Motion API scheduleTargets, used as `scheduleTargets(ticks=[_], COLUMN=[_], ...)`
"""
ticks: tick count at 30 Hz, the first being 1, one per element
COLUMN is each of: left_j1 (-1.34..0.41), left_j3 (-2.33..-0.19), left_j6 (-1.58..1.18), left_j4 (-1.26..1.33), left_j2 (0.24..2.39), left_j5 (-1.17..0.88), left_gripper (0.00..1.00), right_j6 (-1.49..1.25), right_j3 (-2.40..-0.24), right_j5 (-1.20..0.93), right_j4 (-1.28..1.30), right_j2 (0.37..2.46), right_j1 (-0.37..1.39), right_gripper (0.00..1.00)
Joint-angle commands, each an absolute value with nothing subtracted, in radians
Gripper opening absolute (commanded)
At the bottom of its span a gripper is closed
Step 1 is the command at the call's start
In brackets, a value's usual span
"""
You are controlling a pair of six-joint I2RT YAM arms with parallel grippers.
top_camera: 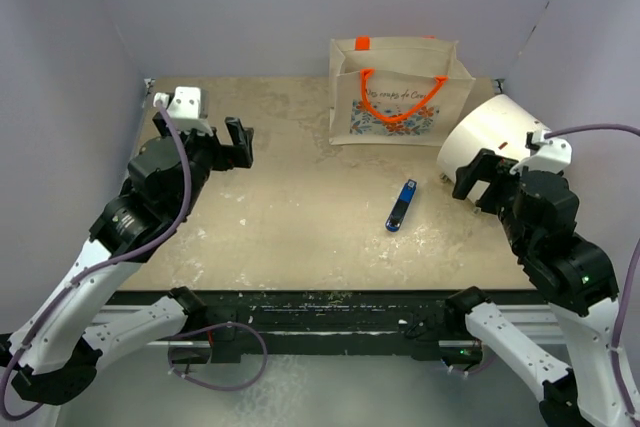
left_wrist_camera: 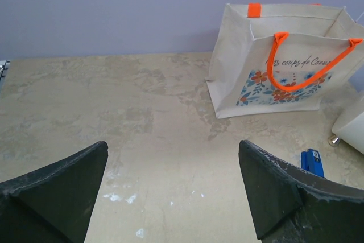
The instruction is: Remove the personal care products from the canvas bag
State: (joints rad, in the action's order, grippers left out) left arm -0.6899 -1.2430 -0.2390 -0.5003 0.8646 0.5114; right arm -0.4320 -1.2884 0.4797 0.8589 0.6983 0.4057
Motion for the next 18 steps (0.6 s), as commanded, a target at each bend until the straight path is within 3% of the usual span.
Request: scheduleTargets(ticks=[1, 9, 18], left_j1=[-0.673, -0.665, -0.657], left_j3=[-1.233, -1.186, -1.12], left_j6=[-0.17, -0.081, -0.015], left_j4=[-0.305, -0.181, -0.155], left_j2=[0.898, 0.94, 0.939], left_j5=[0.458, 0.46, 0.475], left_gripper=[0.99, 0.99, 0.99], right_j6=[-0.484, -0.408, -0.229], right_j3=[-1.252, -1.205, -1.261], right_j5=[0.491, 0.325, 0.201], right_j4=[0.78, 0.621, 0.384], right_j2=[0.648, 0.663, 0.93], right_j1=[0.407, 0.406, 0.407], right_gripper=[1.0, 1.0, 1.0])
